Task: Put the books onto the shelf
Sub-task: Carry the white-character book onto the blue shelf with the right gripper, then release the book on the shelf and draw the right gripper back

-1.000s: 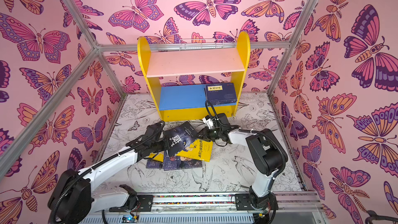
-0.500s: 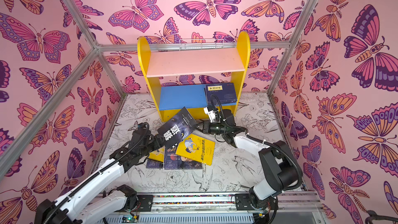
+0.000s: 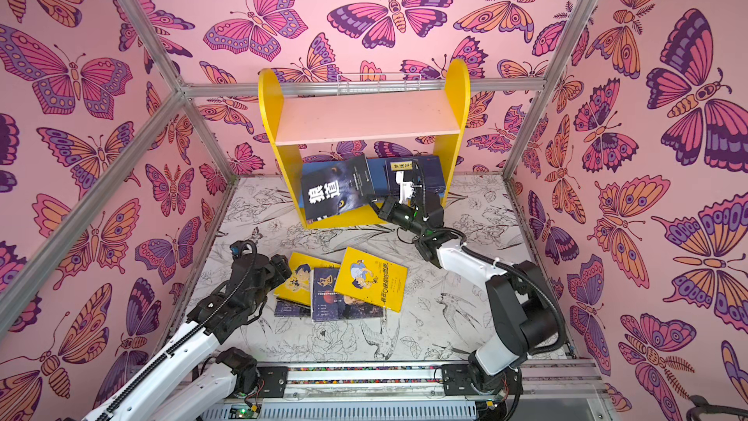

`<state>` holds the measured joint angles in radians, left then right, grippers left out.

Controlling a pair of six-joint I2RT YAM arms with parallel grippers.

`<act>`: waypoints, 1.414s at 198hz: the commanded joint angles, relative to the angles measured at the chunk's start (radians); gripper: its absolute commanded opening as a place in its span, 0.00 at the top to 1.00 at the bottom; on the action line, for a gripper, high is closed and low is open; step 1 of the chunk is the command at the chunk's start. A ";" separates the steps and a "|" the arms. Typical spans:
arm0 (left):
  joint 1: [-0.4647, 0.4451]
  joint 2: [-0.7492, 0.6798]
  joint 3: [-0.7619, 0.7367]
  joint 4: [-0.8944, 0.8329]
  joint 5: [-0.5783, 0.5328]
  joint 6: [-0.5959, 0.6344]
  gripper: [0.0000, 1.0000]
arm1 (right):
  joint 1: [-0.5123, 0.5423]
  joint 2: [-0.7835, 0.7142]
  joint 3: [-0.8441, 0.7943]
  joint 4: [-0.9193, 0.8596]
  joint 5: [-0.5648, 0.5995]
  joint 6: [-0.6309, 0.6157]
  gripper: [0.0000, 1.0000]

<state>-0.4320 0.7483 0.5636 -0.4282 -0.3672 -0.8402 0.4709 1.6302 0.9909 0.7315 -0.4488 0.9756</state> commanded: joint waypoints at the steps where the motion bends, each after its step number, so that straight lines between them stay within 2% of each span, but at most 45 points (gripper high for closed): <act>1: 0.007 -0.022 -0.031 -0.052 -0.026 -0.020 0.21 | -0.003 0.088 0.116 0.119 0.146 0.068 1.00; 31: 0.007 -0.042 -0.047 -0.055 -0.013 -0.017 0.21 | 0.013 0.214 0.254 0.077 0.201 0.074 1.00; 52: 0.007 -0.050 -0.047 -0.066 -0.011 -0.008 0.21 | 0.033 0.277 0.369 -0.061 0.228 0.048 1.00; 72: 0.009 -0.056 -0.053 -0.074 -0.014 -0.007 0.21 | 0.046 0.323 0.443 -0.180 0.202 0.065 1.00; 103: 0.009 -0.059 -0.062 -0.075 -0.008 -0.009 0.21 | 0.051 0.374 0.476 -0.238 0.160 0.123 1.00; 151: 0.009 -0.053 -0.060 -0.079 0.000 -0.005 0.20 | 0.054 0.423 0.481 -0.222 0.148 0.160 1.00; 204: 0.009 -0.048 -0.064 -0.081 0.005 -0.010 0.20 | 0.054 0.365 0.482 -0.428 0.206 0.036 1.00; 238: 0.009 -0.031 -0.051 -0.079 0.006 -0.004 0.20 | 0.052 0.428 0.578 -0.528 0.124 0.022 1.00; 280: 0.009 -0.026 -0.050 -0.079 0.014 0.003 0.20 | 0.057 0.477 0.621 -0.543 0.066 0.065 1.00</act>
<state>-0.4301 0.7204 0.5167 -0.4946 -0.3607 -0.8501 0.5186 2.0640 1.5883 0.2489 -0.3214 1.0451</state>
